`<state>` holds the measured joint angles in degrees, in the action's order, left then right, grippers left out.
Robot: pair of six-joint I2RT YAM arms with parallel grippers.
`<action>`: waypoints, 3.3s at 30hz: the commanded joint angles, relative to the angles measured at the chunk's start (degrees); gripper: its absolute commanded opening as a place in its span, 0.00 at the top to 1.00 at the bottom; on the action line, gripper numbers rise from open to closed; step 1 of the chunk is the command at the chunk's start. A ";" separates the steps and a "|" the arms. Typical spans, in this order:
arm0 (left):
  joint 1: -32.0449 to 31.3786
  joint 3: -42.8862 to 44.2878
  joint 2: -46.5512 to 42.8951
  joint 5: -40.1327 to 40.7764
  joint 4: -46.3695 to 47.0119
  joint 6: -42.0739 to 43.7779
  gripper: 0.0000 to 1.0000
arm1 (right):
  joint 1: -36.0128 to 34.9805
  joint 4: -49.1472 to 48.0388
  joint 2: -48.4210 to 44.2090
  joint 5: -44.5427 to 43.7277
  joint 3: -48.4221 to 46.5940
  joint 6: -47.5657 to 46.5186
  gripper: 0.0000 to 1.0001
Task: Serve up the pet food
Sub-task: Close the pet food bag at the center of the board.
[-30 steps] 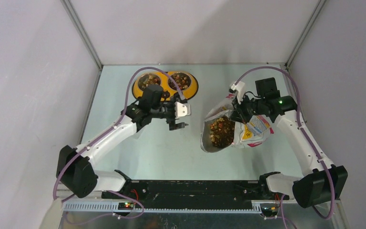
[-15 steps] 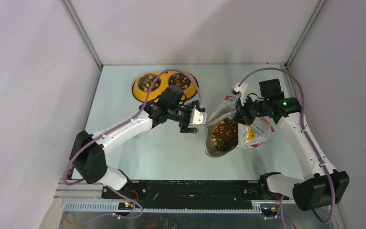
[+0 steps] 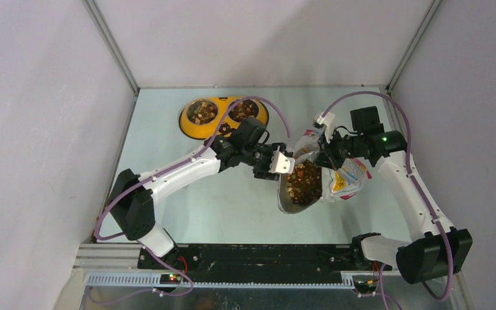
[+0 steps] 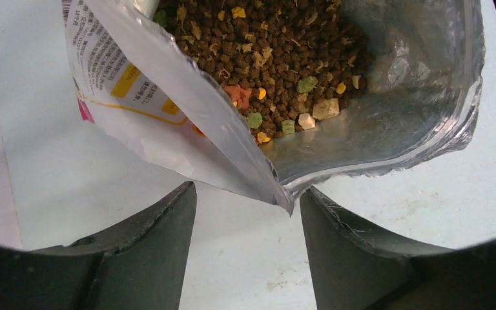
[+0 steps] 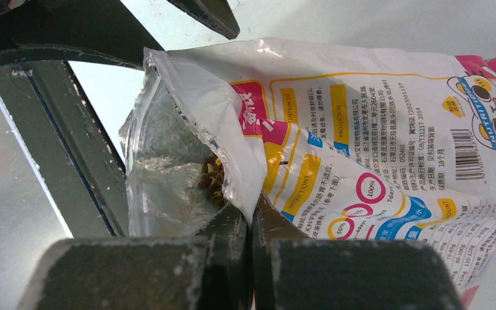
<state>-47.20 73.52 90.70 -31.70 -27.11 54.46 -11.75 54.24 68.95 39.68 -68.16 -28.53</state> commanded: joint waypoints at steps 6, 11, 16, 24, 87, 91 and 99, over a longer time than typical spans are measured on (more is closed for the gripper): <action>-2.38 2.95 1.13 4.73 -0.42 -0.50 0.45 | 0.18 -2.28 1.05 5.91 -1.19 1.30 1.00; -3.19 2.87 1.47 5.35 -0.72 -0.83 0.58 | 0.15 -2.71 1.66 6.19 -1.21 1.89 1.00; -3.25 3.05 1.46 5.08 -1.16 -1.47 0.83 | 0.18 -3.03 1.85 5.95 -1.23 2.24 1.00; -3.13 1.46 -0.41 4.67 2.25 -9.03 1.00 | 0.17 -3.92 1.26 4.21 -1.19 1.96 0.99; 7.39 10.88 10.28 -2.14 13.11 -45.76 1.00 | -29.05 -8.92 -41.88 -32.53 23.85 -10.46 0.23; 7.40 11.17 10.42 -2.71 12.92 -46.32 1.00 | -31.40 -11.50 -42.13 -35.46 25.72 -11.09 0.23; 7.39 11.39 9.98 -3.41 12.41 -46.51 1.00 | -34.79 -19.83 -41.52 -42.94 30.57 -11.51 0.28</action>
<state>-39.55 81.97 100.90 -32.77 -18.13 9.43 -45.71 41.82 27.31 1.13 -38.09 -40.18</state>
